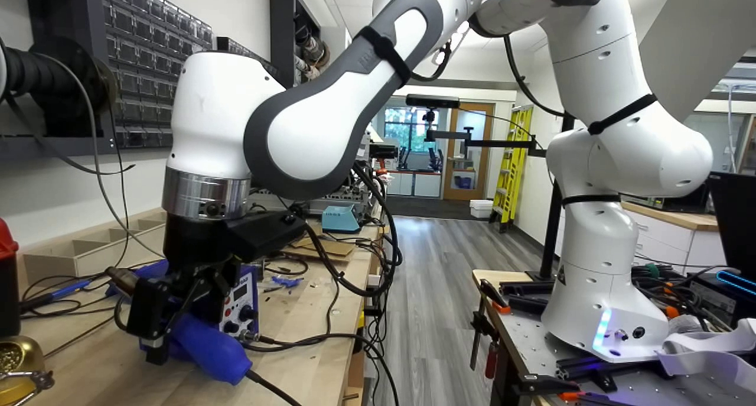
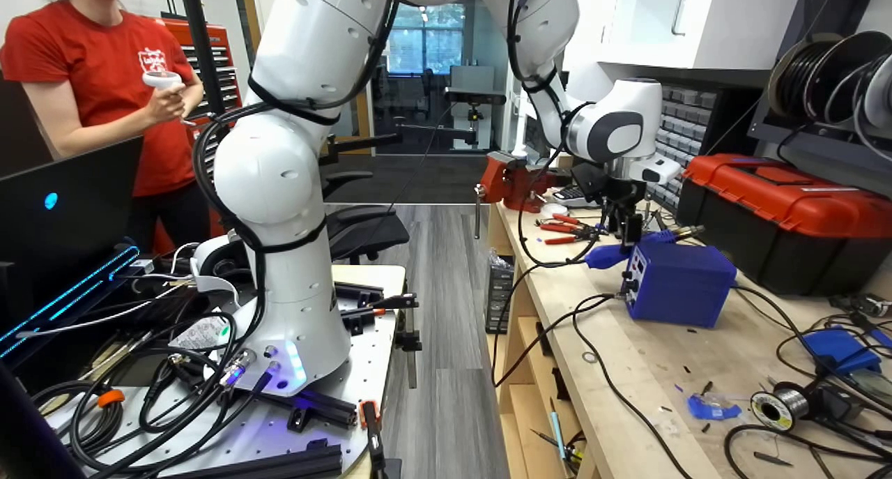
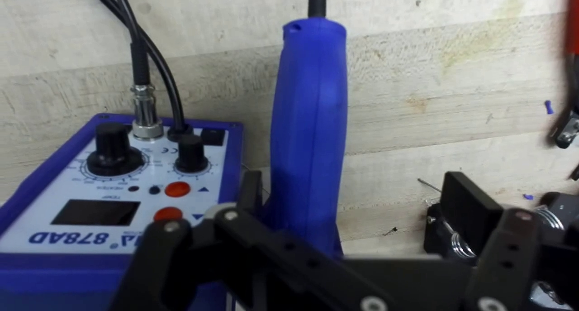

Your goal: Pick the heat gun and put it on the counter

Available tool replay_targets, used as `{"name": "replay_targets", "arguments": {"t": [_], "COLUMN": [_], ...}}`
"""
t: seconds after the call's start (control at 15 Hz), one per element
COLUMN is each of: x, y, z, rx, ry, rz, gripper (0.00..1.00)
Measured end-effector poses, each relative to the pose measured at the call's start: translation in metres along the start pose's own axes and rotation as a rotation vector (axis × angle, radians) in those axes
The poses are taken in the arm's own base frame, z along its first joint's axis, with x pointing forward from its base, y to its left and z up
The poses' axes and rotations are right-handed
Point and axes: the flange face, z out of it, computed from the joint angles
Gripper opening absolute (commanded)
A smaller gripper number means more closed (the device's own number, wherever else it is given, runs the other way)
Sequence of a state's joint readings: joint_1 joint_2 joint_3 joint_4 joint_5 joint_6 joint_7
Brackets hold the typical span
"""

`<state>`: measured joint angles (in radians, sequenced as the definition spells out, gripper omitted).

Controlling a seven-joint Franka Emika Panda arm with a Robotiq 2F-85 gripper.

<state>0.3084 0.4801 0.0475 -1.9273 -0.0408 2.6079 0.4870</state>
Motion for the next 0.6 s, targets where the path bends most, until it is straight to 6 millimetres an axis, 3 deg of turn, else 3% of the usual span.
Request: {"name": "replay_targets", "arguments": {"t": [0.27,0.6], "x": [-0.002,-0.011], "y": [-0.008,-0.033], "z": [0.0,0.001], "rx": [-0.029,-0.131], "ry": [0.023,0.114], "rz": [0.06,0.101], "gripper": [1.0,1.0]}}
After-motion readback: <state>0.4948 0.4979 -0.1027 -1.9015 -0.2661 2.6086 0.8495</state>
